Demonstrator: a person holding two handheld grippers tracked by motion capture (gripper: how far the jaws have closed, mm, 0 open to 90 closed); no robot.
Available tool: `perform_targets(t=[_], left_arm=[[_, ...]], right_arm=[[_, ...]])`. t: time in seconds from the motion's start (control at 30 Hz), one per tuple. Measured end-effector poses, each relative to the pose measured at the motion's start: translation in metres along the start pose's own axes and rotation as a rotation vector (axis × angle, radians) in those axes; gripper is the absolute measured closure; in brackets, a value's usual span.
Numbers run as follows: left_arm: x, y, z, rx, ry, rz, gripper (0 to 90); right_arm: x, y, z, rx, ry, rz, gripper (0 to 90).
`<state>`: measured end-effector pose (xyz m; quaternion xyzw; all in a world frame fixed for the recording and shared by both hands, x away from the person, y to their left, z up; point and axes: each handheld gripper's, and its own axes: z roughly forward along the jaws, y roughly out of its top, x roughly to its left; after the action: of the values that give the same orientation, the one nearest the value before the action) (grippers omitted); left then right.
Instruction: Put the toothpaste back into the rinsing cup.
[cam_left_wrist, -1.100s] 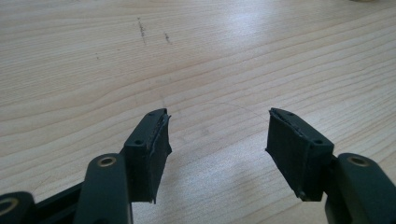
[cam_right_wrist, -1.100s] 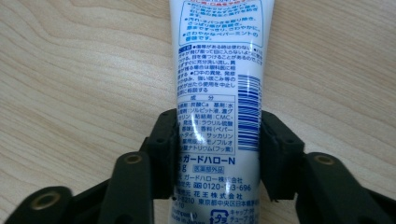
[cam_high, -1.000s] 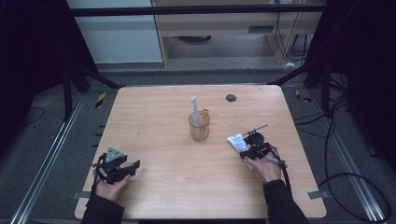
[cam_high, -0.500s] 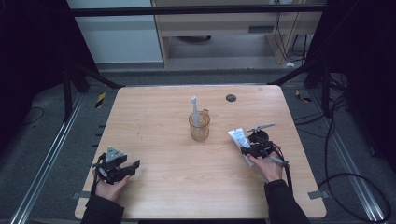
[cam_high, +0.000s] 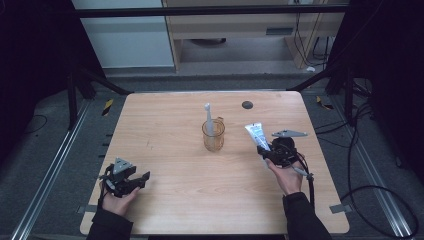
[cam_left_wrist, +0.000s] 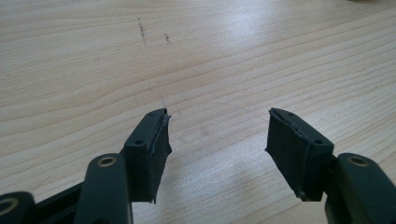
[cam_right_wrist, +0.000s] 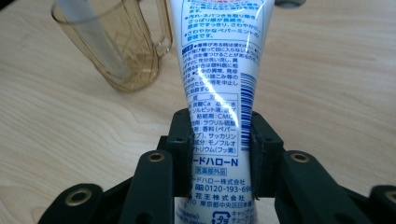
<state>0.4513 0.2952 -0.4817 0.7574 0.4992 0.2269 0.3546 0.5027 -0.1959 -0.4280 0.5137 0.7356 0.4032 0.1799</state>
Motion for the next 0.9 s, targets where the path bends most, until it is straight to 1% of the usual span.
perform_targets(t=[0.03, 0.1, 0.23, 0.3, 0.47, 0.63, 0.77, 0.9], left_arm=[[0.0, 0.0, 0.0, 0.001, 0.001, 0.0, 38.3], [0.0, 0.0, 0.0, 0.001, 0.001, 0.0, 38.3], [0.0, 0.0, 0.0, 0.0, 0.002, -0.002, 38.3], [0.0, 0.0, 0.0, 0.0, 0.002, -0.001, 38.3], [0.0, 0.0, 0.0, -0.001, 0.001, -0.001, 38.3], [0.0, 0.0, 0.0, -0.001, 0.0, -0.002, 38.3], [0.0, 0.0, 0.0, -0.003, -0.001, -0.002, 38.2], [-0.001, 0.0, 0.0, -0.005, -0.002, -0.003, 38.3]], right_arm=[[0.001, 0.001, -0.001, -0.02, -0.002, -0.008, 67.2], [0.003, 0.004, -0.004, -0.066, -0.006, -0.007, 67.2], [0.007, 0.011, -0.007, -0.136, -0.004, 0.006, 67.2], [0.009, 0.015, -0.008, -0.182, -0.009, 0.013, 67.2], [0.014, 0.023, -0.006, -0.258, -0.019, 0.032, 67.1], [0.018, 0.029, -0.001, -0.289, -0.006, 0.041, 67.0], [0.022, 0.033, 0.004, -0.312, -0.005, 0.045, 67.1], [0.027, 0.035, 0.011, -0.354, -0.012, 0.046, 67.1]])
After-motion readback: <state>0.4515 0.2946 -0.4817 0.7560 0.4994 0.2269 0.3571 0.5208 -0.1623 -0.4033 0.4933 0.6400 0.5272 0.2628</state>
